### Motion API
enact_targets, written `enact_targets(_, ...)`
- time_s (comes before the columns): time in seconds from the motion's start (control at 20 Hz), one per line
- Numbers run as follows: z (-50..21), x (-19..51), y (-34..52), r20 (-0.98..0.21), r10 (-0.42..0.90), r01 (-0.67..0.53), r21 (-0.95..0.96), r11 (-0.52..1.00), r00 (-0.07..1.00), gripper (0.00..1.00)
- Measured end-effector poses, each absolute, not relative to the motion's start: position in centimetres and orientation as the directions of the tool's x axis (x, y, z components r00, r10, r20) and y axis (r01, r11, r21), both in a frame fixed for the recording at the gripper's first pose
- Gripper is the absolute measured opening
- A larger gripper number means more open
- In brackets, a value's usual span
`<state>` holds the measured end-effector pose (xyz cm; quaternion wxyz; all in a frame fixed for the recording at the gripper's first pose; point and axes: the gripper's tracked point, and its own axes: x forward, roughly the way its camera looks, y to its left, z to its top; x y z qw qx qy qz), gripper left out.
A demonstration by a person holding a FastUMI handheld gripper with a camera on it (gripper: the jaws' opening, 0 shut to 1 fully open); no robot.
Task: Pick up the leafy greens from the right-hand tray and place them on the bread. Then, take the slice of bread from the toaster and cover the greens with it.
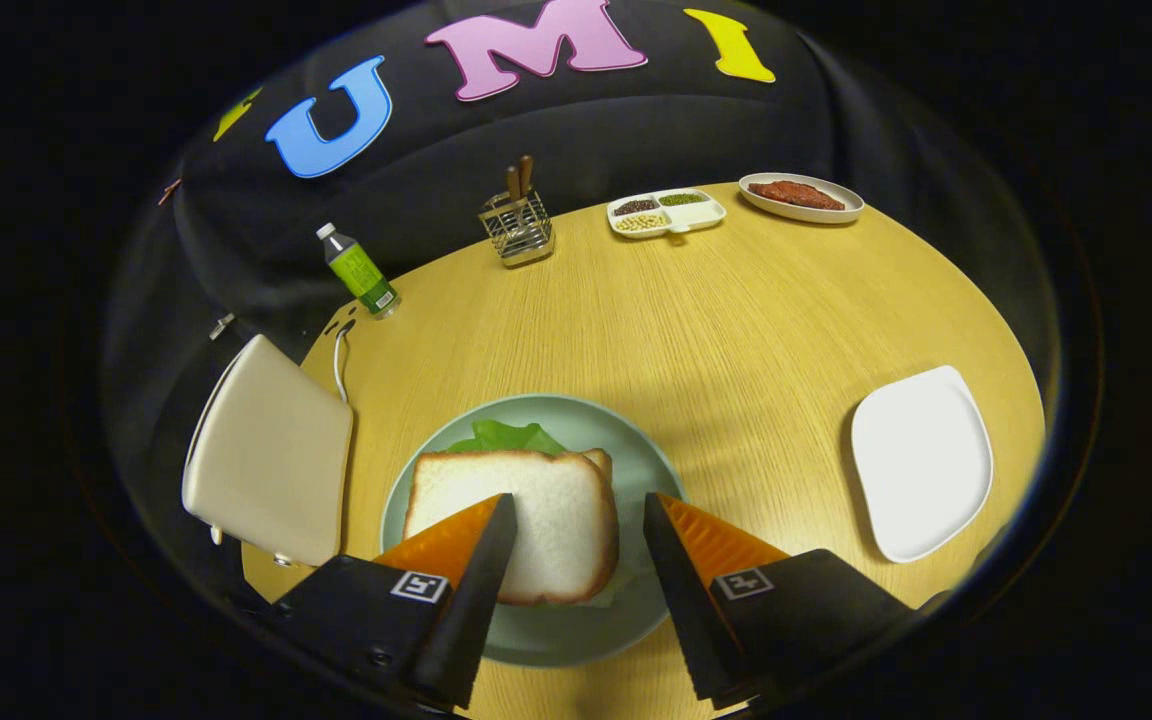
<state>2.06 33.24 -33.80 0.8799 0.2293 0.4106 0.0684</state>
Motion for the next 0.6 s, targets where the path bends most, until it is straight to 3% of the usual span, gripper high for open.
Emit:
enact_targets(0.25,-32.0,1.9,32.1,-0.662,0.306,0.057,0.466,0.883,0.685,0.98)
enact_targets(0.6,-21.8,3.7,27.2,-0.51,0.308,0.001,0.519,0.855,0.803,0.97)
